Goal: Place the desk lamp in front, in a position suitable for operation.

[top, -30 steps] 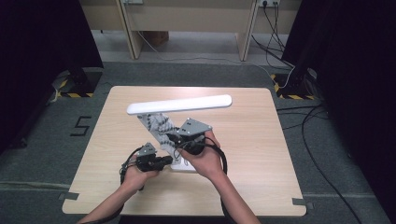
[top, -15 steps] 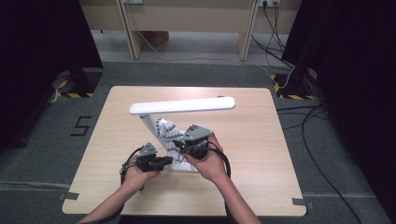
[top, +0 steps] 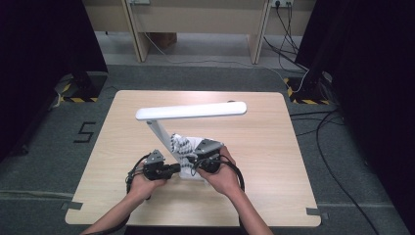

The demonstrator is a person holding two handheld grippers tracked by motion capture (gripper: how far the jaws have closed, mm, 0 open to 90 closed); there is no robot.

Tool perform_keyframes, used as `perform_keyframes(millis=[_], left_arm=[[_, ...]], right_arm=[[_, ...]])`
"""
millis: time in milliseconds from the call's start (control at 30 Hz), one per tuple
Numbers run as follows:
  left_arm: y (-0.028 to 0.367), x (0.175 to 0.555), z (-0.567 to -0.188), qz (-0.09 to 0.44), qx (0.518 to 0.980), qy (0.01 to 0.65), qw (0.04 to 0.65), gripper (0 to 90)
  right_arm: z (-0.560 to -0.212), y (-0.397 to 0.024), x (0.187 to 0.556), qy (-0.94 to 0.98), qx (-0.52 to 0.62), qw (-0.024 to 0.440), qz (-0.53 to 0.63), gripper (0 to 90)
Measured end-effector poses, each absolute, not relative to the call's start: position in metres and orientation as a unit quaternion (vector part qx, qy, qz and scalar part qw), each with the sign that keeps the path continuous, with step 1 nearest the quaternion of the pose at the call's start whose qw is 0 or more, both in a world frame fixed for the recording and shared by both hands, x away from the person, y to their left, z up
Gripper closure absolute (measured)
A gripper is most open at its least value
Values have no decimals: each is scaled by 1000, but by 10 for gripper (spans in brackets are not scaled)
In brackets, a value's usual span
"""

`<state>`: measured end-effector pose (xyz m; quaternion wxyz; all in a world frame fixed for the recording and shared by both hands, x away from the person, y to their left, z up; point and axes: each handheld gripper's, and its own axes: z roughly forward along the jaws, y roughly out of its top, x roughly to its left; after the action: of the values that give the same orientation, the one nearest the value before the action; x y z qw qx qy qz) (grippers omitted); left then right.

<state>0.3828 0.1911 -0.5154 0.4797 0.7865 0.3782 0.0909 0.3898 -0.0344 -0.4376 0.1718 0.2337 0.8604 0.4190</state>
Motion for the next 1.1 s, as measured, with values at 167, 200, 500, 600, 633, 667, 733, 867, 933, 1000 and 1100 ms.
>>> perform_keyframes(millis=[167,200,500,600,633,667,733,867,933,1000,1100], left_arm=[[191,383,-515,91,787,378,480,836],[191,383,-515,90,785,379,481,836],[191,383,-515,92,787,378,479,835],[191,383,-515,92,785,379,481,835],[190,383,-515,92,785,379,481,835],[190,383,-515,92,785,379,481,836],[190,382,-515,92,785,380,480,835],[190,382,-515,93,785,380,480,834],[190,382,-515,93,785,381,480,834],[190,382,-515,93,784,381,480,834],[190,382,-515,93,784,382,481,833]], right_arm=[[-448,-37,391,867,237,163,406,719],[-450,-38,391,869,240,160,403,719],[-463,-42,394,877,245,146,386,720],[-466,-43,394,878,249,142,383,720],[-467,-43,394,878,250,142,382,721],[-468,-44,395,879,252,141,380,721],[-471,-45,395,879,254,140,379,721],[-474,-49,396,879,265,137,372,721],[-475,-50,396,879,270,138,367,721],[-476,-52,397,880,274,137,364,721],[-477,-55,397,878,283,138,359,720]])
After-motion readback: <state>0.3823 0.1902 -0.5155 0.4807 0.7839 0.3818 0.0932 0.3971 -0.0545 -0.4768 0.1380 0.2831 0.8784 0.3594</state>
